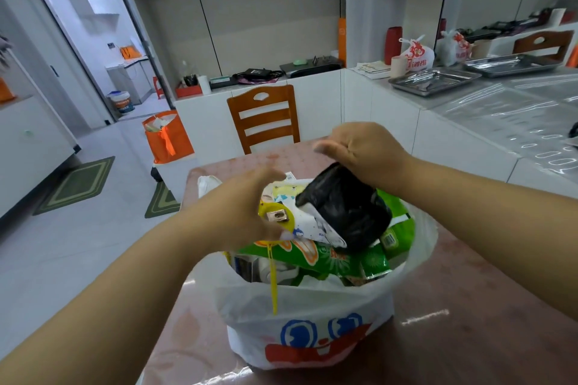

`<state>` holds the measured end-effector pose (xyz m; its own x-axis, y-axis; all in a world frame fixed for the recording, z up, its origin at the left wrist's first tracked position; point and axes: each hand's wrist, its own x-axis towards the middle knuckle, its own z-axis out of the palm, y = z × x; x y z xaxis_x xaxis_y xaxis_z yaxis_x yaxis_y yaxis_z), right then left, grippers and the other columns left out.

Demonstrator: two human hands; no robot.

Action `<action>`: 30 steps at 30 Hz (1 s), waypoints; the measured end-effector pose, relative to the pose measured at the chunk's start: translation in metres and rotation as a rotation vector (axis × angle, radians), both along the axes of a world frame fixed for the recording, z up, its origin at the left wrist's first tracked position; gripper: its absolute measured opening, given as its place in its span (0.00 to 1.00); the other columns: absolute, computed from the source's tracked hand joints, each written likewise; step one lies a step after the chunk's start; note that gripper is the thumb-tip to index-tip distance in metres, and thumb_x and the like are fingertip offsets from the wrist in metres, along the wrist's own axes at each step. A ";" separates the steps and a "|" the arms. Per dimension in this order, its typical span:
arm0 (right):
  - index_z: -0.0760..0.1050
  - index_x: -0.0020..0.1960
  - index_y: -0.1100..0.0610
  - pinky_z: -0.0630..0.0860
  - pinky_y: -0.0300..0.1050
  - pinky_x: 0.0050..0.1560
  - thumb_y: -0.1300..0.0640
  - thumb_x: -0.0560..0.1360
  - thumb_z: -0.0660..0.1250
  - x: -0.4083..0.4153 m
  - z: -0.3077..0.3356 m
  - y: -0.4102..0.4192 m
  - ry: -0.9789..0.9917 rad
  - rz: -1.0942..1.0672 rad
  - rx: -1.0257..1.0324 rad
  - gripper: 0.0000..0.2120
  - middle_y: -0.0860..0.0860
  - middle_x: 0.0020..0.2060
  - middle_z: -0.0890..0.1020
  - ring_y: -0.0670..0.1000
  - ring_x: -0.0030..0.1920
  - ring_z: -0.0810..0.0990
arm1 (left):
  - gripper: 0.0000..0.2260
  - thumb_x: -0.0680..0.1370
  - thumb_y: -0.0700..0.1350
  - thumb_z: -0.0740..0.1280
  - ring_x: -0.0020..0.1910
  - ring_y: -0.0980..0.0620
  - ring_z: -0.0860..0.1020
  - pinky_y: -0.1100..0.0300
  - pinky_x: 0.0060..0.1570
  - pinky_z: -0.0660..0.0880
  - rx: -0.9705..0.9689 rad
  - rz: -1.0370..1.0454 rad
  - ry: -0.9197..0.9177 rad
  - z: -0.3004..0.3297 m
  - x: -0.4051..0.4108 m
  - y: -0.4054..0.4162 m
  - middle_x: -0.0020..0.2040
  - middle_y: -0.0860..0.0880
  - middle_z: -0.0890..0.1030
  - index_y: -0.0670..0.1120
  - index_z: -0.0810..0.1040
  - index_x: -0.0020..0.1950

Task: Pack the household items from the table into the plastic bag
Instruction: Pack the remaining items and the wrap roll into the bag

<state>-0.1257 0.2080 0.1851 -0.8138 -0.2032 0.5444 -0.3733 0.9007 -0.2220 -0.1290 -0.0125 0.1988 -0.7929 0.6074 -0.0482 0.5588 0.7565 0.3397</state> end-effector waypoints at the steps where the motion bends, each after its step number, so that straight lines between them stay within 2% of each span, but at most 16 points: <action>1: 0.58 0.26 0.51 0.55 0.36 0.28 0.31 0.75 0.46 -0.003 0.004 -0.003 0.006 -0.031 -0.067 0.28 0.46 0.24 0.62 0.43 0.26 0.61 | 0.41 0.66 0.53 0.77 0.69 0.54 0.66 0.62 0.60 0.66 0.090 -0.007 -0.083 0.002 0.001 0.001 0.72 0.56 0.67 0.57 0.60 0.74; 4: 0.58 0.26 0.54 0.57 0.39 0.29 0.43 0.80 0.56 -0.012 0.010 -0.011 -0.037 -0.073 -0.313 0.27 0.49 0.23 0.62 0.46 0.26 0.61 | 0.47 0.59 0.60 0.76 0.65 0.54 0.71 0.58 0.62 0.70 0.362 0.028 -0.310 -0.001 0.005 0.012 0.65 0.56 0.72 0.57 0.59 0.74; 6: 0.60 0.26 0.55 0.58 0.38 0.29 0.46 0.81 0.57 -0.015 0.011 -0.017 -0.067 -0.095 -0.458 0.26 0.49 0.24 0.63 0.46 0.26 0.62 | 0.41 0.60 0.60 0.77 0.59 0.52 0.77 0.54 0.58 0.76 0.600 0.118 -0.454 -0.007 0.002 0.020 0.61 0.53 0.78 0.57 0.65 0.70; 8: 0.61 0.27 0.55 0.60 0.34 0.29 0.46 0.81 0.57 -0.017 0.012 -0.024 -0.093 -0.100 -0.562 0.25 0.49 0.24 0.65 0.46 0.27 0.64 | 0.31 0.67 0.53 0.77 0.54 0.49 0.81 0.54 0.51 0.80 0.808 0.227 -0.573 -0.010 -0.002 0.025 0.57 0.47 0.81 0.53 0.70 0.67; 10: 0.63 0.29 0.56 0.63 0.34 0.30 0.45 0.81 0.56 -0.016 0.011 -0.030 -0.144 -0.069 -0.657 0.24 0.49 0.26 0.67 0.46 0.28 0.66 | 0.21 0.72 0.46 0.74 0.52 0.48 0.82 0.53 0.49 0.81 0.920 0.311 -0.644 -0.013 -0.007 0.027 0.56 0.44 0.81 0.49 0.73 0.63; 14: 0.69 0.42 0.55 0.70 0.30 0.34 0.40 0.80 0.49 -0.008 0.010 -0.033 -0.304 0.028 -0.965 0.21 0.45 0.31 0.71 0.39 0.31 0.72 | 0.16 0.74 0.42 0.70 0.49 0.45 0.82 0.50 0.48 0.81 1.035 0.384 -0.721 -0.013 -0.009 0.027 0.52 0.44 0.82 0.45 0.75 0.61; 16: 0.70 0.46 0.55 0.71 0.40 0.42 0.40 0.81 0.47 -0.010 0.004 -0.027 -0.325 0.047 -1.163 0.22 0.49 0.36 0.73 0.47 0.38 0.73 | 0.15 0.74 0.44 0.70 0.44 0.47 0.81 0.57 0.37 0.80 1.084 0.411 -0.686 -0.009 -0.011 0.024 0.47 0.45 0.81 0.45 0.75 0.60; 17: 0.71 0.45 0.55 0.70 0.44 0.42 0.41 0.82 0.47 -0.011 0.000 -0.023 -0.332 0.024 -1.232 0.22 0.51 0.37 0.74 0.50 0.39 0.72 | 0.15 0.74 0.44 0.70 0.42 0.49 0.80 0.60 0.33 0.78 1.115 0.434 -0.660 -0.005 -0.012 0.022 0.45 0.46 0.81 0.45 0.75 0.60; 19: 0.73 0.44 0.57 0.69 0.44 0.38 0.47 0.83 0.49 -0.011 -0.012 -0.019 -0.410 -0.007 -1.277 0.20 0.53 0.36 0.76 0.52 0.38 0.73 | 0.15 0.73 0.46 0.70 0.43 0.49 0.81 0.58 0.36 0.80 1.177 0.502 -0.612 -0.001 -0.016 0.014 0.45 0.46 0.82 0.46 0.75 0.58; 21: 0.73 0.49 0.58 0.72 0.45 0.39 0.47 0.82 0.53 -0.008 -0.022 -0.023 -0.543 0.084 -1.294 0.17 0.55 0.41 0.78 0.52 0.41 0.75 | 0.15 0.72 0.47 0.72 0.47 0.47 0.82 0.54 0.45 0.81 1.186 0.556 -0.583 0.000 -0.019 0.006 0.49 0.45 0.83 0.47 0.75 0.56; 22: 0.72 0.55 0.57 0.75 0.47 0.42 0.44 0.79 0.57 -0.007 -0.024 -0.027 -0.605 0.166 -1.280 0.17 0.55 0.45 0.79 0.52 0.46 0.77 | 0.16 0.71 0.47 0.73 0.49 0.46 0.83 0.54 0.44 0.81 1.170 0.553 -0.581 0.000 -0.019 0.003 0.50 0.44 0.83 0.47 0.75 0.57; 23: 0.70 0.62 0.56 0.78 0.49 0.48 0.42 0.75 0.62 -0.007 -0.025 -0.031 -0.649 0.238 -1.231 0.22 0.55 0.52 0.79 0.52 0.51 0.79 | 0.17 0.71 0.47 0.73 0.49 0.46 0.83 0.55 0.42 0.81 1.146 0.533 -0.592 -0.001 -0.018 0.002 0.52 0.44 0.83 0.46 0.75 0.58; 25: 0.63 0.70 0.51 0.79 0.52 0.56 0.46 0.66 0.72 -0.008 -0.023 -0.041 -0.691 0.306 -1.117 0.36 0.54 0.60 0.76 0.54 0.59 0.79 | 0.20 0.73 0.48 0.73 0.50 0.45 0.83 0.54 0.44 0.82 1.096 0.474 -0.627 -0.002 -0.017 0.003 0.54 0.43 0.82 0.45 0.74 0.62; 27: 0.64 0.70 0.50 0.81 0.49 0.51 0.50 0.62 0.76 -0.008 -0.022 -0.048 -0.690 0.270 -1.092 0.39 0.53 0.61 0.76 0.56 0.58 0.79 | 0.20 0.74 0.54 0.69 0.50 0.46 0.83 0.51 0.51 0.81 0.970 0.448 -0.573 0.002 -0.013 0.002 0.54 0.45 0.83 0.46 0.75 0.62; 29: 0.66 0.68 0.51 0.80 0.45 0.42 0.51 0.65 0.74 -0.007 -0.020 -0.050 -0.716 0.259 -1.211 0.34 0.55 0.58 0.78 0.57 0.55 0.80 | 0.21 0.75 0.62 0.63 0.48 0.50 0.83 0.49 0.53 0.80 0.731 0.463 -0.366 0.011 -0.009 -0.006 0.51 0.48 0.83 0.50 0.76 0.60; 30: 0.67 0.68 0.52 0.80 0.44 0.39 0.51 0.67 0.73 -0.006 -0.020 -0.050 -0.725 0.261 -1.286 0.31 0.55 0.58 0.79 0.57 0.54 0.81 | 0.22 0.75 0.64 0.62 0.45 0.52 0.83 0.50 0.50 0.81 0.626 0.460 -0.224 0.015 -0.007 -0.013 0.48 0.49 0.83 0.50 0.76 0.60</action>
<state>-0.1319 0.1584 0.1649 -0.9953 -0.0901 -0.0355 0.0464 -0.1216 -0.9915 -0.1356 -0.0252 0.2134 -0.9818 0.1898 0.0051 0.1061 0.5261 0.8438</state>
